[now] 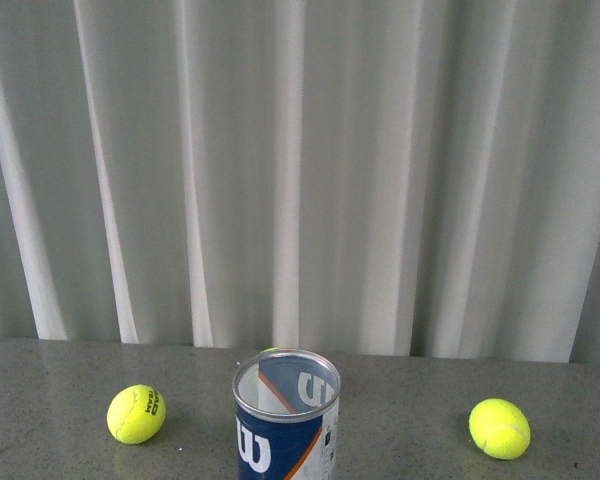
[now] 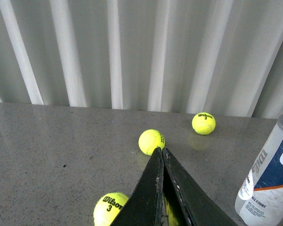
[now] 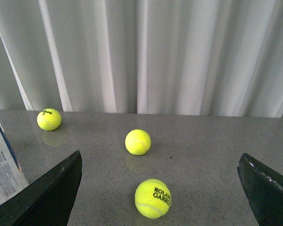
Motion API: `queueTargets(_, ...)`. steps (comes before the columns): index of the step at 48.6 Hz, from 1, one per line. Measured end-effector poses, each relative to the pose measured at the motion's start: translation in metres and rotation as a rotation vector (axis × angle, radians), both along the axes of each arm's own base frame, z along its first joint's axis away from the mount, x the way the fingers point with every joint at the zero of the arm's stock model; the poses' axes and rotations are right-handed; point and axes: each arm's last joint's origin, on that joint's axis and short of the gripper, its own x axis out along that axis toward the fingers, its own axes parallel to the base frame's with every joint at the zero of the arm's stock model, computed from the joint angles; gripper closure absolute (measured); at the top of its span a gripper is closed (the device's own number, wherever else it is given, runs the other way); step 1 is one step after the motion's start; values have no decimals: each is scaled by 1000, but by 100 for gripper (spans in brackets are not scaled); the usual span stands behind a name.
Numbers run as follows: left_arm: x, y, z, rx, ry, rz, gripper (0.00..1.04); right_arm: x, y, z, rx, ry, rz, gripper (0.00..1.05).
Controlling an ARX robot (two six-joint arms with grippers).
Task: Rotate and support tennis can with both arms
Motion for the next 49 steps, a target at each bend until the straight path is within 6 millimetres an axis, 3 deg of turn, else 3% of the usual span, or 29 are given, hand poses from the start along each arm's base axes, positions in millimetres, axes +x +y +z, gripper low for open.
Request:
queueTargets(47, -26, 0, -3, 1, 3, 0, 101, 0, 0, 0, 0, 0, 0, 7)
queueTargets(49, -26, 0, -3, 2, 3, 0, 94, 0, 0, 0, 0, 0, 0, 7)
